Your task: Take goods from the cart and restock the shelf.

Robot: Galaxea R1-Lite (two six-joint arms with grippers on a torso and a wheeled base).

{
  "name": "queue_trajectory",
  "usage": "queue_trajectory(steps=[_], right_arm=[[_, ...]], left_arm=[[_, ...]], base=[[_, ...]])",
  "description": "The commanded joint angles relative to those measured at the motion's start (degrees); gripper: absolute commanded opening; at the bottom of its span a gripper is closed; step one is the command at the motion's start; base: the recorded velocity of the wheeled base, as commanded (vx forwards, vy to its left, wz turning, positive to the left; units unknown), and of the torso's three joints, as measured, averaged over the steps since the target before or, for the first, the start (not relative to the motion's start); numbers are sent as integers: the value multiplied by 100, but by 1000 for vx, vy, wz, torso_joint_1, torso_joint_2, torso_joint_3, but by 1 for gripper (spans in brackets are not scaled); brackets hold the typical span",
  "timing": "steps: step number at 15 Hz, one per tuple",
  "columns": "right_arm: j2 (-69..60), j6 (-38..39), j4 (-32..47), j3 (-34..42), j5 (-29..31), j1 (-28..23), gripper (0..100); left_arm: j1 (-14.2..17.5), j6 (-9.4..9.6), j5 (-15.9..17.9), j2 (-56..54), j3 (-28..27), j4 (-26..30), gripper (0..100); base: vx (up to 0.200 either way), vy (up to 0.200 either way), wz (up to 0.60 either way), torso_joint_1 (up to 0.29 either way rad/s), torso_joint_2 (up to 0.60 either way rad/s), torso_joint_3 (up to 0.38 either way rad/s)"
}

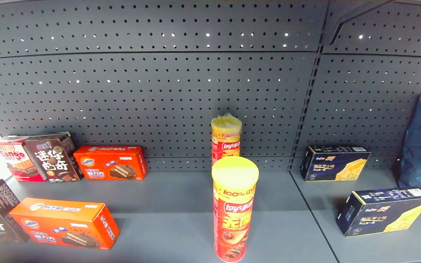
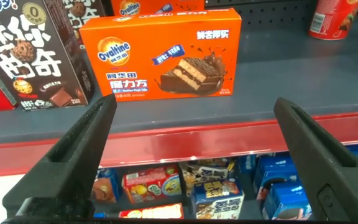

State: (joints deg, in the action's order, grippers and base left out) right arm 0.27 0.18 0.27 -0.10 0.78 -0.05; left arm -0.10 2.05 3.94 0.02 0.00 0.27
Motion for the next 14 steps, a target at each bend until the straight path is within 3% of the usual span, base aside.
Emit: queue_trajectory(steps=[1, 14], right_arm=[[8, -1, 0, 1, 1, 5, 100], [8, -9, 0, 1, 1, 5, 100]], left_arm=[[1, 6, 2, -2, 0, 0, 100], [10, 6, 11, -2, 0, 0, 100]], base=[[0, 0, 0, 0, 0, 0], [0, 0, 0, 0, 0, 0]])
